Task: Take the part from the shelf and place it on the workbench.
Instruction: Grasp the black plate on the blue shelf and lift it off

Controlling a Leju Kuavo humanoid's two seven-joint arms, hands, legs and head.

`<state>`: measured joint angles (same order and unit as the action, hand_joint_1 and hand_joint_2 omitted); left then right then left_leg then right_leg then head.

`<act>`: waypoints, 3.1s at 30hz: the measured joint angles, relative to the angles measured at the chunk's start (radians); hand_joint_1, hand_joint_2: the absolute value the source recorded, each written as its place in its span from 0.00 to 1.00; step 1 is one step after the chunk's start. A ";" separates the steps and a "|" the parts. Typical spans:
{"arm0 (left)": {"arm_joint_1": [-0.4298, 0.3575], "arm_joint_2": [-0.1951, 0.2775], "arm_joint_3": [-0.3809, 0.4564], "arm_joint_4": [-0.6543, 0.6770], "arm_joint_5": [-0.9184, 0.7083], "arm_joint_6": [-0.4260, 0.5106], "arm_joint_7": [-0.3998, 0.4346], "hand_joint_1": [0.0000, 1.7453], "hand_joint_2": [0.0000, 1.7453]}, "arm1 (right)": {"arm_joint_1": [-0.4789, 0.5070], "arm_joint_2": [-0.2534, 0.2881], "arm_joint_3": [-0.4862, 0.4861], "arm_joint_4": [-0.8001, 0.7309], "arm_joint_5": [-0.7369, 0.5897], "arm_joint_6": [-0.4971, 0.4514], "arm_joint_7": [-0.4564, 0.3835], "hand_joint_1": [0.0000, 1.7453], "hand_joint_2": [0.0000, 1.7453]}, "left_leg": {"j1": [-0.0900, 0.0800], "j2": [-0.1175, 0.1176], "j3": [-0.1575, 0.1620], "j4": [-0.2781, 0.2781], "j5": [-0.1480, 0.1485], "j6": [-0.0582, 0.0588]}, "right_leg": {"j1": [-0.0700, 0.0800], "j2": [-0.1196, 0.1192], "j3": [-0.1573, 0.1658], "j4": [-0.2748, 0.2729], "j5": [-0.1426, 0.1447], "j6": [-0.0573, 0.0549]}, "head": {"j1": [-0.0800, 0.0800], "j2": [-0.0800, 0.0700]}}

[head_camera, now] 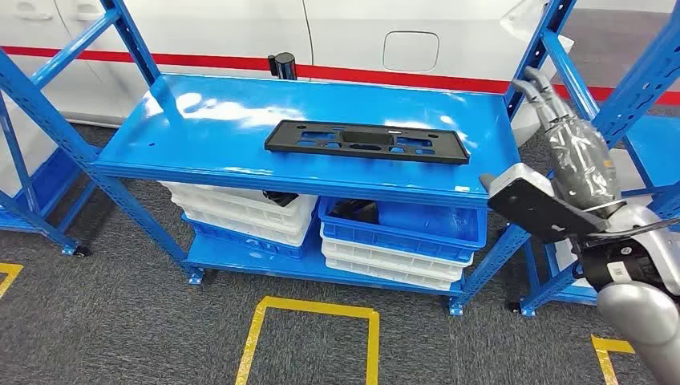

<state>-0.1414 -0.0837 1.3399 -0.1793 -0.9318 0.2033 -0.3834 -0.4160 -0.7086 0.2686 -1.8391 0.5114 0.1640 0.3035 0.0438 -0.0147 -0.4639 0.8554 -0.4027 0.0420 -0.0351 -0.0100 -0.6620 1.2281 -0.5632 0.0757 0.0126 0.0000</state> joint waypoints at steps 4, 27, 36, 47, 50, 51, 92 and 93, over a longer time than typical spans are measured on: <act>-0.001 -0.005 0.009 0.003 -0.011 0.000 0.000 0.00 0.00 | -0.053 -0.014 0.065 -0.018 0.053 0.036 0.041 0.00 1.00 | 0.019 -0.009 -0.004 0.030 -0.023 -0.033 | -0.024 0.003 0.066 -0.180 0.118 0.032 | 0.001 0.000; -0.008 -0.021 0.061 0.009 -0.084 -0.008 0.000 0.00 0.00 | -0.289 -0.084 0.438 -0.087 -0.046 0.193 0.265 0.00 0.50 | -0.024 0.007 -0.075 0.103 -0.033 -0.001 | 0.000 0.014 0.073 -0.245 0.133 0.002 | -0.006 0.000; -0.008 -0.028 0.075 0.014 -0.092 -0.008 0.003 0.00 0.00 | -0.308 -0.092 0.520 -0.090 0.024 0.185 0.253 0.00 1.00 | -0.048 0.003 -0.074 0.102 -0.030 0.018 | 0.026 0.014 0.053 -0.170 0.109 -0.029 | -0.003 0.000; -0.008 -0.038 0.081 0.018 -0.108 -0.008 0.020 0.00 0.00 | -0.387 -0.074 0.607 -0.100 0.172 0.259 0.247 0.00 1.00 | -0.039 0.007 -0.222 0.398 -0.165 -0.028 | 0.024 0.007 0.092 -0.268 0.137 -0.065 | -0.008 0.000; -0.008 -0.039 0.081 0.019 -0.119 -0.008 0.020 0.00 0.00 | -0.409 -0.062 0.633 -0.100 0.236 0.243 0.216 0.00 1.00 | -0.034 0.008 -0.181 0.297 -0.089 -0.030 | 0.024 0.007 0.095 -0.267 0.136 -0.063 | -0.008 0.000; -0.009 -0.039 0.081 0.019 -0.123 -0.008 0.020 0.00 0.00 | -0.420 -0.058 0.640 -0.100 0.259 0.240 0.205 0.00 1.00 | -0.034 0.009 -0.145 0.218 -0.057 -0.028 | 0.025 0.007 0.096 -0.267 0.135 -0.061 | -0.008 0.000; -0.008 -0.049 0.089 0.026 -0.180 -0.153 0.006 0.00 0.00 | -0.435 0.057 0.713 0.170 0.362 0.293 0.306 0.00 1.00 | -0.042 0.005 -0.106 0.092 0.001 0.023 | 0.026 0.010 0.014 -0.081 0.025 -0.024 | -0.003 0.000; -0.008 -0.049 0.090 0.026 -0.181 -0.155 0.006 0.00 0.00 | -0.429 0.056 0.712 0.175 0.359 0.293 0.307 0.00 1.00 | -0.042 0.005 -0.105 0.092 -0.001 0.025 | 0.024 0.010 -0.020 -0.016 0.002 -0.022 | -0.002 0.000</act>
<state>-0.1493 -0.1331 1.4295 -0.1534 -1.1130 0.0482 -0.3774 -0.8452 -0.6523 0.9810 -1.6639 0.8702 0.4574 0.6101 0.0018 -0.0092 -0.5692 0.9472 -0.4032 0.0670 -0.0108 -0.0003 -0.6820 1.2125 -0.5608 0.0541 0.0104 -0.0001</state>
